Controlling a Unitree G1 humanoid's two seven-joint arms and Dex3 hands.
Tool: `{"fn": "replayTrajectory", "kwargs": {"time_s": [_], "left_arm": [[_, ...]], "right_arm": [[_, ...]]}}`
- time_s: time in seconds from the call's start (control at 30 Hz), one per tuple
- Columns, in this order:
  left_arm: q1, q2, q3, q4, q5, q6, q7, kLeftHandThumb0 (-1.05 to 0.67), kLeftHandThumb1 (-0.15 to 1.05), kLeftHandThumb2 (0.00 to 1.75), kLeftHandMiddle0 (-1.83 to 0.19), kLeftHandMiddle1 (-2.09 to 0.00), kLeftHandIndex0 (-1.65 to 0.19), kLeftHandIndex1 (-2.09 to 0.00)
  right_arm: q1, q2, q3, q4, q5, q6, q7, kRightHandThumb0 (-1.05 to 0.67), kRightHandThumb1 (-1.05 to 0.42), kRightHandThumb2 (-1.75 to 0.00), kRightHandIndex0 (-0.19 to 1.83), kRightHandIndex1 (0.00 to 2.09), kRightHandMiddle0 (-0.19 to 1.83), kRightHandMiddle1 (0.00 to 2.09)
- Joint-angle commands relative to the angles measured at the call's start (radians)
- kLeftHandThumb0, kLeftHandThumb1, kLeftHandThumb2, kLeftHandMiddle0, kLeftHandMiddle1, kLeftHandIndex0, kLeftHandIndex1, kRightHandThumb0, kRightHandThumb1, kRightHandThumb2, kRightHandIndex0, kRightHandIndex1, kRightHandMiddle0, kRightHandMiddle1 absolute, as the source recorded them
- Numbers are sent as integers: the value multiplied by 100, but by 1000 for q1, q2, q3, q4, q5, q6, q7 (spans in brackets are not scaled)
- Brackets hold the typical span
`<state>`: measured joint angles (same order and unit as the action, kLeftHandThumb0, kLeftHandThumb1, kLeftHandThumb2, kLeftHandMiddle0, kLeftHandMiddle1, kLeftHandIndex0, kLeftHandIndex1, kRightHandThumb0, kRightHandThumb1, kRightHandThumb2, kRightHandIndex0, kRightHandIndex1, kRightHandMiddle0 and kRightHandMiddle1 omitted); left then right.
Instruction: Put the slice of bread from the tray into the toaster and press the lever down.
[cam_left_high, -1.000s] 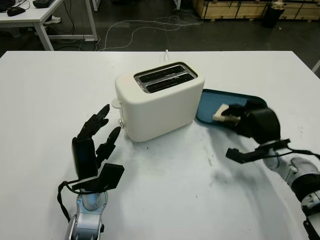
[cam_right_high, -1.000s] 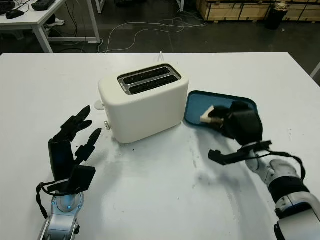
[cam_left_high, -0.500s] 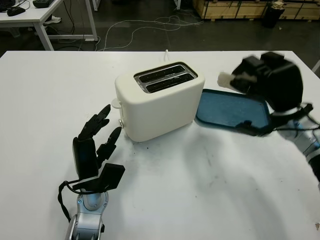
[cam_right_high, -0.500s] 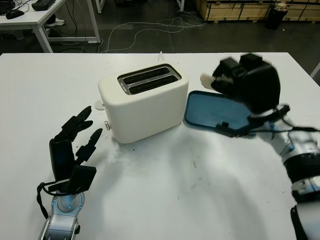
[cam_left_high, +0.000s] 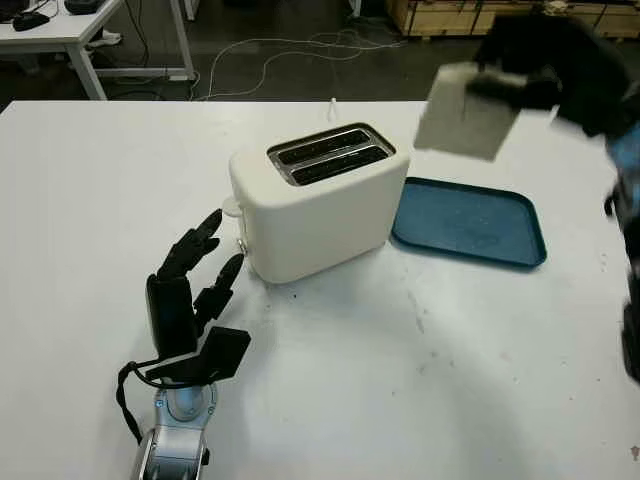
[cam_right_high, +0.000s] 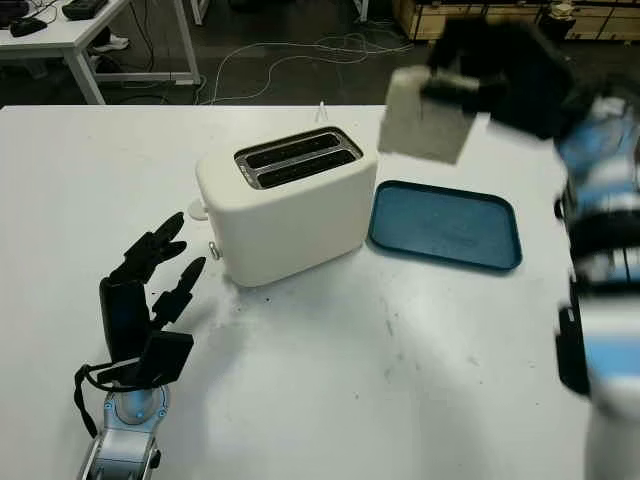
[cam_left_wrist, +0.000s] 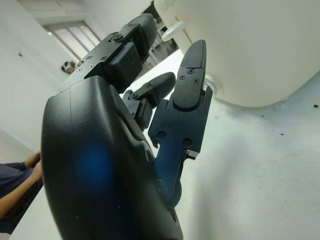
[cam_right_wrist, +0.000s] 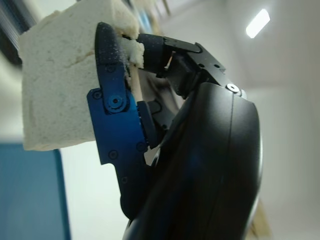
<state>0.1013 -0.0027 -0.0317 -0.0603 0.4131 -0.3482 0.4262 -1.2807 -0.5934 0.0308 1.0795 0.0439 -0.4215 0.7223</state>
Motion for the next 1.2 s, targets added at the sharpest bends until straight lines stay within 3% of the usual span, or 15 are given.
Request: {"fn": "replayTrajectory", "kwargs": {"time_s": [0.0, 0.13, 0.67, 1.17], "left_arm": [[1, -3, -6, 6, 8, 3, 0, -24, 92, 17, -50, -82, -73, 0], [-1, -6, -8, 14, -3, -11, -1, -23, 92, 17, -49, -82, -73, 0], [1, -7, -9, 15, 3, -12, 3, -23, 92, 17, -49, -84, -73, 0], [3, -12, -11, 8, -4, 1, -5, -23, 92, 18, -47, -83, -72, 0]], "right_arm": [[-69, 46, -6, 46, 9, 49, 56, -56, -92, -20, 100, 174, 86, 166], [-110, 112, 14, 88, -53, 58, 12, -66, -92, -23, 106, 175, 91, 167], [-90, 261, 74, 160, -208, 5, -116, -71, -92, -22, 106, 175, 91, 175], [-60, 251, 192, 162, -361, -101, -168, -70, -92, -22, 103, 175, 86, 175]]}}
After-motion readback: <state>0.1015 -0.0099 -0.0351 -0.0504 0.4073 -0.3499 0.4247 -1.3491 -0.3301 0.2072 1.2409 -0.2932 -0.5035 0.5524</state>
